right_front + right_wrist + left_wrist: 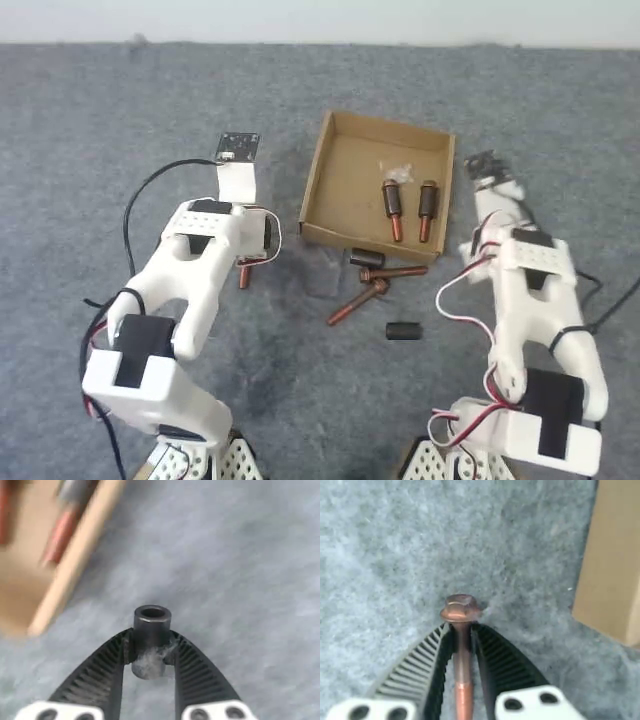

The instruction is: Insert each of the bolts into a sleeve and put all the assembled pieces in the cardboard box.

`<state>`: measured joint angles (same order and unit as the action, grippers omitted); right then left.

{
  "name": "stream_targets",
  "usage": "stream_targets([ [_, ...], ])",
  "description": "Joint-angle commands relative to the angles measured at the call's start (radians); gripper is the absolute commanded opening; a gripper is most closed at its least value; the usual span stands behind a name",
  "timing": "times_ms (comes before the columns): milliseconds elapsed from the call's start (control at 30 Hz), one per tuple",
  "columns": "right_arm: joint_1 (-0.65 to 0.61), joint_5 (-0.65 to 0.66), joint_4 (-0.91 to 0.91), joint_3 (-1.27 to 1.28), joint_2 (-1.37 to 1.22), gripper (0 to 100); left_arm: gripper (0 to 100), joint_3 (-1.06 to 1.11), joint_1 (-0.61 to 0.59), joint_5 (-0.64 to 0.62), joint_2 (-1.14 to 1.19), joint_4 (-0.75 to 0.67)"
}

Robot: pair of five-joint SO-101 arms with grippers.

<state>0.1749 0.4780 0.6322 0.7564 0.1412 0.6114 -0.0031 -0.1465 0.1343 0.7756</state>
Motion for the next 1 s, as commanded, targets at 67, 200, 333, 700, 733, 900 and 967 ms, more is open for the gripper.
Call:
stream_targets([
  [67,0.053,0.012,-0.260,-0.063,0.030,0.7,1,-0.008,-0.006,0.000,-0.061,-0.021],
  [200,0.048,0.008,-0.392,-0.063,0.030,0.7,1,-0.008,-0.006,0.000,-0.061,-0.021],
  [333,0.047,0.006,-0.536,-0.061,0.030,0.7,1,-0.008,-0.006,0.000,-0.061,-0.021],
  [700,-0.076,0.005,-0.923,0.008,-0.051,0.7,1,-0.008,-0.006,0.000,-0.063,-0.021],
  [733,-0.094,0.005,-0.992,0.014,-0.079,0.7,1,-0.008,-0.006,0.000,-0.063,-0.021],
  [900,-0.174,0.006,-1.310,0.015,-0.249,0.7,1,-0.008,-0.006,0.000,-0.063,-0.021],
  [967,-0.193,0.006,-1.437,0.015,-0.309,0.7,1,-0.010,-0.006,0.000,-0.063,-0.023],
])
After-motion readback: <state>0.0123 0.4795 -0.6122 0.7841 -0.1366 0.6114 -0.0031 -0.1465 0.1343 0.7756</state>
